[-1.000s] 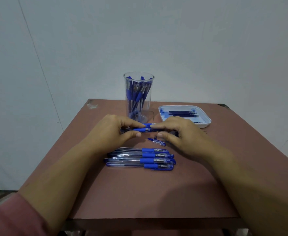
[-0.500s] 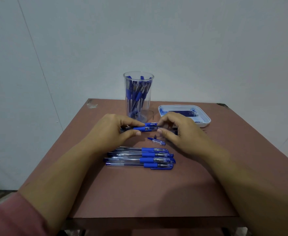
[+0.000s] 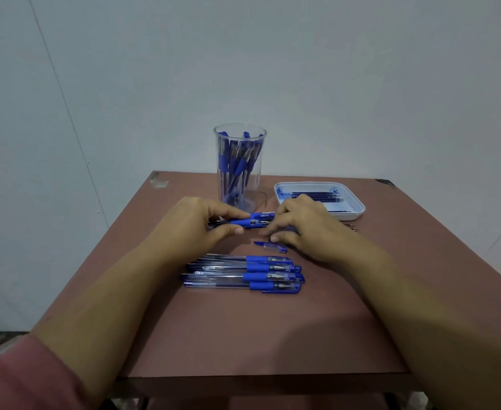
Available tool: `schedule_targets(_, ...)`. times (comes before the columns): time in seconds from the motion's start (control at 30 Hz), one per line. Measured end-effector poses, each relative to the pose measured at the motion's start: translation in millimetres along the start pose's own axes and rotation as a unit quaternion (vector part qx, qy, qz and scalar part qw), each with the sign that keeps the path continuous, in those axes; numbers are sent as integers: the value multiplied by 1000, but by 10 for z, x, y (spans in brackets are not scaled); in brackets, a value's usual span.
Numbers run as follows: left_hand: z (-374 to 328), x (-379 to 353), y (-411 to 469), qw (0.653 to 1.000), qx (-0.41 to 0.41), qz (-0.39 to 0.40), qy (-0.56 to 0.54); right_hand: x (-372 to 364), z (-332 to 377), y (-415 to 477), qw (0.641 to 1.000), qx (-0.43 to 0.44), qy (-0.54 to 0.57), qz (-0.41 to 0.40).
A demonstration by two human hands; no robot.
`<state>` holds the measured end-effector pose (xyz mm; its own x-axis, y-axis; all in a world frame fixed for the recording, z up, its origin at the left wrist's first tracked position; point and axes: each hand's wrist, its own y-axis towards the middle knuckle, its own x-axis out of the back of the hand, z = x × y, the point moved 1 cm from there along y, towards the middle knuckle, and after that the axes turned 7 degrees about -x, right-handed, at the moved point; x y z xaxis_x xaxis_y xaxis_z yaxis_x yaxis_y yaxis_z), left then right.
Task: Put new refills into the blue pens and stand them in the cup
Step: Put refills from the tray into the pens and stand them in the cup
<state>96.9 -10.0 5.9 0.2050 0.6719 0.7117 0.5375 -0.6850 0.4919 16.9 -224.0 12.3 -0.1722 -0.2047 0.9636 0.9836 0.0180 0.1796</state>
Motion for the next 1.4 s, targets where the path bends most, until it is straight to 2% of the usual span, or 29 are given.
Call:
schedule_targets(0.1,6,4,0,1000,1,1,-1,32,14,-19,999,5,26,-32)
schedule_targets(0.2,19,10,4,1000,2,5,3,80,18,-108,984,-16,153,-93)
schedule_targets(0.27,20,12,7,1000,2,3,1,90,39,-160,973,-14,199,-113)
schedule_targets(0.53,-24,3,-3,1000,-13,-9,-17,-5,162,-172,959,0,252,-126)
schedule_targets(0.73,-51,-20,-6,999,-31,-19,-21,-72,174,-120,962,10,234,-144)
schedule_targets(0.9,-51,-19,2,999,-37,-22,-14,-38,176,-131,970,15,210,-124)
schedule_targets(1.03,-38,-19,4,999,-34,-23,-8,-40,183,-132,971,44,163,-171)
schedule_targets(1.13,-34,-18,0,999,-35,-23,-8,-41,179,-126,973,59,141,-172)
schedule_targets(1.4,-28,-15,-2,999,-31,-19,-1,-29,186,-148,968,66,158,-183)
